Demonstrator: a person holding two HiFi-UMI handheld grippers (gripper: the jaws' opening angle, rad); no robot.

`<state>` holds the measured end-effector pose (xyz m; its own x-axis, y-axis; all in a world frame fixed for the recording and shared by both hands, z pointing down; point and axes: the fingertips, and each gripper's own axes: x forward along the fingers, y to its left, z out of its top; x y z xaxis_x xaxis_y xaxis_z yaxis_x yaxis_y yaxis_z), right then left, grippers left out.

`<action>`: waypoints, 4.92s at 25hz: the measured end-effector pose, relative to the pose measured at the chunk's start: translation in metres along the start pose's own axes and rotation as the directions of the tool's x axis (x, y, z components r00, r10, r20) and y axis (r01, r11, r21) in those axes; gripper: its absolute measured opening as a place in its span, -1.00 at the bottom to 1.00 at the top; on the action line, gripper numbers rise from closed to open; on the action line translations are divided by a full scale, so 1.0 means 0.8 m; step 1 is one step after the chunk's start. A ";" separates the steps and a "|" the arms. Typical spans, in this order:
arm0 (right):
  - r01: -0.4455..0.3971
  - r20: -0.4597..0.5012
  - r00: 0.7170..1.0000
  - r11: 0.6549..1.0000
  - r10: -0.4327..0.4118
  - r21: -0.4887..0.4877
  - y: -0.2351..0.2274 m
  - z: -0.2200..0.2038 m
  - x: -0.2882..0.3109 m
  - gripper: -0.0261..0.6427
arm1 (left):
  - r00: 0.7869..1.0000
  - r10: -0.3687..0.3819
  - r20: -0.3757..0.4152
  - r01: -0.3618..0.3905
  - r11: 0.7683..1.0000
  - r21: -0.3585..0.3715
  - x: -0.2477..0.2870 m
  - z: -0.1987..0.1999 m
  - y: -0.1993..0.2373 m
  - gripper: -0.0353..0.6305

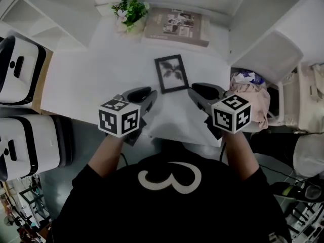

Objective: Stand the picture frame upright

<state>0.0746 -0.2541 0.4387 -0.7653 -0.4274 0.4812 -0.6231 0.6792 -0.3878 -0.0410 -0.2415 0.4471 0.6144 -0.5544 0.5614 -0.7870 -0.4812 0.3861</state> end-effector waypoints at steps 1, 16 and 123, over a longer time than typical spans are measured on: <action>0.002 -0.014 1.000 1.000 -0.002 -0.002 -0.009 0.001 0.006 -0.61 | 1.000 0.000 -0.019 0.000 1.000 -0.001 0.009 0.000 0.004 -0.54; 0.060 -0.232 0.968 0.986 -0.095 -0.155 -0.101 -0.021 0.105 -0.58 | 0.977 0.079 -0.197 -0.071 0.996 0.048 0.112 -0.003 0.069 -0.34; 0.221 -0.211 0.957 0.971 -0.198 0.089 0.136 -0.229 0.018 -0.61 | 0.934 -0.001 -0.357 0.056 0.988 0.144 -0.049 -0.234 -0.022 -0.44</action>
<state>0.0255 -0.0770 0.5477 -0.5749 -0.4176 0.7036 -0.7886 0.5119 -0.3406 -0.0615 -0.0843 0.5551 0.5545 -0.2754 0.7853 -0.7353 -0.6041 0.3073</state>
